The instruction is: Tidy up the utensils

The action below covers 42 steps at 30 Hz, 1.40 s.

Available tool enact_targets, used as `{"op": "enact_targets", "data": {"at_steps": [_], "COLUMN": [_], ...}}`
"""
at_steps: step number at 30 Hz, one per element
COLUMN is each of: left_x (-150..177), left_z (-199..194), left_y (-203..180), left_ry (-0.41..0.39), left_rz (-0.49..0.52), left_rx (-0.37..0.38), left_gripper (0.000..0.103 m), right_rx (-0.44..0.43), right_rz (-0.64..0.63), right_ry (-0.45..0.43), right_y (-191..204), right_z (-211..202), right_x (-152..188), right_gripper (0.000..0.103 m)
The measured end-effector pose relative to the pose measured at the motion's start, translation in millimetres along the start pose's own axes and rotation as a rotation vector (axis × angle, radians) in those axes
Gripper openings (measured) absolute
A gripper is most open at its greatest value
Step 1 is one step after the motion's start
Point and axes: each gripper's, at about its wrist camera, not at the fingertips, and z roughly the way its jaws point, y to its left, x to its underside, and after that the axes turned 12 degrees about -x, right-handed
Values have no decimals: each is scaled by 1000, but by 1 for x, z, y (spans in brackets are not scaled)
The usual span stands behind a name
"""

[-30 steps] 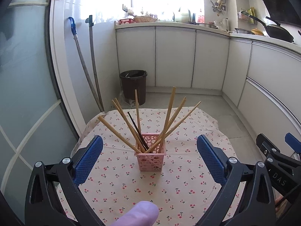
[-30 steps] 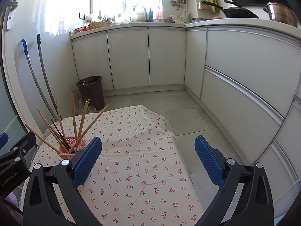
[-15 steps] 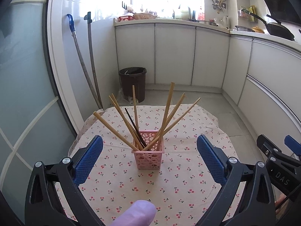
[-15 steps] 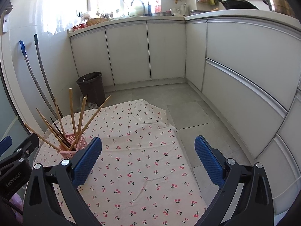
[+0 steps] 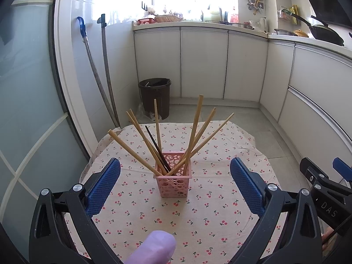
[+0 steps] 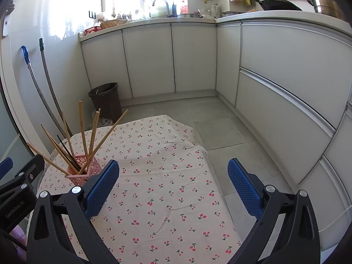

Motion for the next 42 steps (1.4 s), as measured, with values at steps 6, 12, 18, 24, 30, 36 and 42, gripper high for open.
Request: {"op": "enact_targets", "data": {"at_steps": [6,12,18,24,30,36,42], "left_x": [1,2,2,3,3,3,3], "left_z": [1,2,2,3,3,4,4], "left_y": [-2,-3,-3,-4,-4,-4,-4], "left_ry": [3,7,7,11,11,19,20], "left_rz": [1,5,3,4,5,8,6], "left_rx": [3,3,-1,-4,-6,-6,-6], "left_gripper": [96,96,96,96,96,96,96], "right_rx": [-2,-2,-2,-1,0,0,-1], "right_rz": [5,6,6,11,11,9,9], "right_ry": [2,7,10,19,19,20,20], "right_y": [-1,-2,-2,-2,-1,-1,-1], "right_z": [0,1,2,4,4,4,4], "right_x": [0,0,1,2,3,3,3], "right_gripper": [96,96,96,96,96,96,96]}}
